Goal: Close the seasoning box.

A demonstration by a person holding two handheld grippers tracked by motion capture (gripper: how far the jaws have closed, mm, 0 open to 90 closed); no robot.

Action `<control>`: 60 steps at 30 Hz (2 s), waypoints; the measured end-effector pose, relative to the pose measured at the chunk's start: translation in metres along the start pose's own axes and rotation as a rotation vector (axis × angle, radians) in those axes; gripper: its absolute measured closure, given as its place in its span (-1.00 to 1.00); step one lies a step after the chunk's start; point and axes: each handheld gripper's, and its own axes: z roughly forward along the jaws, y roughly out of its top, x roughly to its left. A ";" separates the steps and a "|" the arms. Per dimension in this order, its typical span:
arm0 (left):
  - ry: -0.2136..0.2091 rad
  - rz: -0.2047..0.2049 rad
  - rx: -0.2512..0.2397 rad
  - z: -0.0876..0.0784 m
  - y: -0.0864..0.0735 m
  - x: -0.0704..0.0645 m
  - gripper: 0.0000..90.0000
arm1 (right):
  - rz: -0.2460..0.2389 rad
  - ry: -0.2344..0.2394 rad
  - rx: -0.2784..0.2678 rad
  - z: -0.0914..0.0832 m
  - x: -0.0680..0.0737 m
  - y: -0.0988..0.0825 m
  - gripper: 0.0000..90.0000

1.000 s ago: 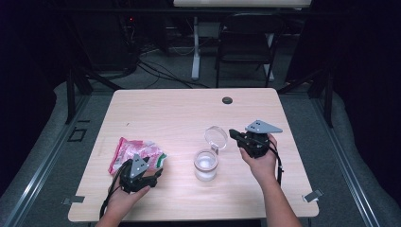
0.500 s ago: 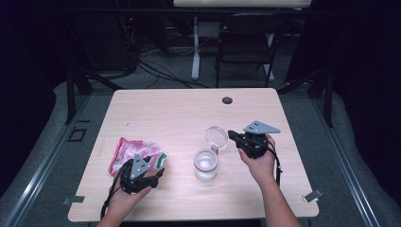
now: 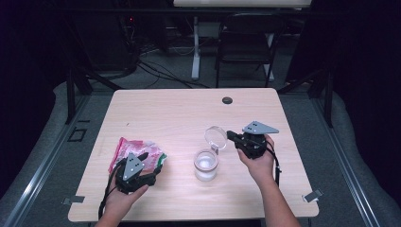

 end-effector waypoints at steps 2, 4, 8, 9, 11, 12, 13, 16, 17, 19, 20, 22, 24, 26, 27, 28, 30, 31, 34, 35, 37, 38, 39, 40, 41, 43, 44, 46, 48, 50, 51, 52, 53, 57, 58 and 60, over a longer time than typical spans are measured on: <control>-0.001 0.000 0.002 0.001 0.000 -0.001 -0.23 | -0.005 0.004 0.006 0.000 0.000 0.000 1.00; -0.006 0.002 0.007 0.001 0.000 -0.002 -0.22 | -0.002 0.004 0.006 0.001 0.001 0.000 1.00; -0.015 0.004 0.006 0.001 0.000 -0.002 -0.20 | -0.001 0.007 0.009 0.000 0.001 0.000 1.00; -0.017 0.002 0.005 0.001 0.001 -0.002 -0.19 | 0.000 0.007 0.008 0.000 0.001 0.000 1.00; -0.018 -0.001 0.006 0.001 0.001 -0.003 -0.17 | 0.000 0.007 0.007 0.000 0.001 0.000 1.00; -0.021 -0.005 0.002 0.001 0.001 -0.003 -0.16 | 0.000 0.007 0.007 0.000 0.001 0.000 1.00; -0.024 -0.007 0.002 0.001 0.002 -0.003 -0.14 | 0.000 0.007 0.007 0.000 0.001 0.000 1.00; -0.022 0.000 0.002 0.002 0.002 -0.004 -0.13 | 0.000 0.006 0.006 0.000 0.001 0.000 1.00; -0.022 0.004 0.006 0.002 0.002 -0.005 -0.13 | 0.000 0.006 0.005 0.000 0.001 0.000 1.00; -0.021 0.008 0.009 0.002 0.001 -0.004 -0.12 | 0.000 0.005 0.005 0.000 0.001 0.000 1.00; -0.019 0.004 0.007 0.002 0.001 -0.005 -0.12 | -0.001 0.005 0.005 0.000 0.001 0.000 1.00; -0.018 0.005 0.003 0.001 0.001 -0.004 -0.11 | -0.002 0.008 0.003 0.000 0.001 0.000 1.00; -0.019 -0.004 0.003 0.000 0.001 -0.003 -0.11 | -0.001 0.007 0.004 0.000 0.001 0.000 1.00; -0.015 -0.004 0.004 0.000 0.001 -0.003 -0.11 | -0.004 0.005 0.004 0.000 0.001 0.000 1.00; -0.017 -0.004 0.003 0.001 0.001 -0.003 -0.11 | -0.003 0.004 0.003 0.000 0.002 0.000 1.00; -0.015 -0.001 0.002 0.000 0.001 -0.003 -0.11 | -0.002 0.006 0.002 0.000 0.002 0.000 1.00; -0.015 -0.001 0.001 0.000 0.001 -0.003 -0.11 | -0.002 0.005 0.003 0.000 0.002 0.000 1.00; -0.012 0.001 0.001 0.000 0.001 -0.003 -0.10 | -0.003 0.007 0.000 0.000 0.002 0.000 1.00; -0.013 0.002 0.002 0.001 0.001 -0.003 -0.09 | -0.006 0.005 0.001 0.000 0.003 0.000 1.00; -0.014 0.003 0.001 0.001 0.001 -0.002 -0.09 | -0.007 0.006 0.000 0.000 0.003 0.000 1.00; -0.012 0.002 0.001 0.001 0.002 -0.002 -0.08 | -0.007 0.008 -0.002 -0.001 0.004 0.000 1.00; -0.013 0.002 0.001 0.001 0.002 -0.002 -0.08 | -0.007 0.008 -0.003 -0.001 0.005 0.000 1.00; -0.013 0.002 0.002 0.002 0.002 -0.002 -0.08 | -0.008 0.009 -0.003 -0.001 0.005 0.000 1.00; -0.014 -0.001 0.005 0.002 0.002 -0.002 -0.08 | -0.011 0.008 -0.003 -0.001 0.006 0.000 1.00; -0.013 -0.002 0.003 0.003 0.001 -0.002 -0.08 | -0.013 0.009 -0.002 -0.002 0.007 0.001 1.00; -0.013 0.000 0.003 0.003 0.001 -0.001 -0.08 | -0.016 0.009 -0.005 -0.002 0.008 0.001 1.00; -0.012 -0.003 0.003 0.003 0.001 -0.001 -0.08 | -0.019 0.012 -0.005 -0.003 0.009 0.001 1.00; -0.009 -0.002 0.001 0.004 0.001 0.000 -0.08 | -0.025 0.014 -0.005 -0.003 0.010 0.002 1.00; -0.008 -0.004 0.000 0.004 0.001 0.000 -0.08 | -0.028 0.014 -0.004 -0.003 0.011 0.002 1.00; -0.003 -0.003 0.002 0.004 0.000 0.002 -0.08 | -0.028 0.019 -0.007 -0.003 0.013 0.002 1.00; -0.003 -0.006 0.006 0.004 -0.001 0.003 -0.08 | -0.029 0.018 -0.008 -0.003 0.013 0.002 1.00; -0.001 -0.009 0.006 0.005 -0.001 0.004 -0.08 | -0.030 0.021 -0.010 -0.003 0.014 0.002 1.00; 0.000 -0.017 0.004 0.005 -0.001 0.005 -0.08 | -0.032 0.019 -0.008 -0.003 0.015 0.002 1.00; 0.010 -0.027 -0.008 0.002 -0.001 0.009 -0.08 | -0.040 0.022 -0.010 -0.003 0.018 0.002 1.00; 0.011 -0.031 -0.009 0.002 -0.001 0.010 -0.08 | -0.042 0.024 -0.010 -0.003 0.019 0.002 1.00; 0.016 -0.037 -0.011 0.002 -0.002 0.011 -0.08 | -0.042 0.026 -0.012 -0.003 0.020 0.002 1.00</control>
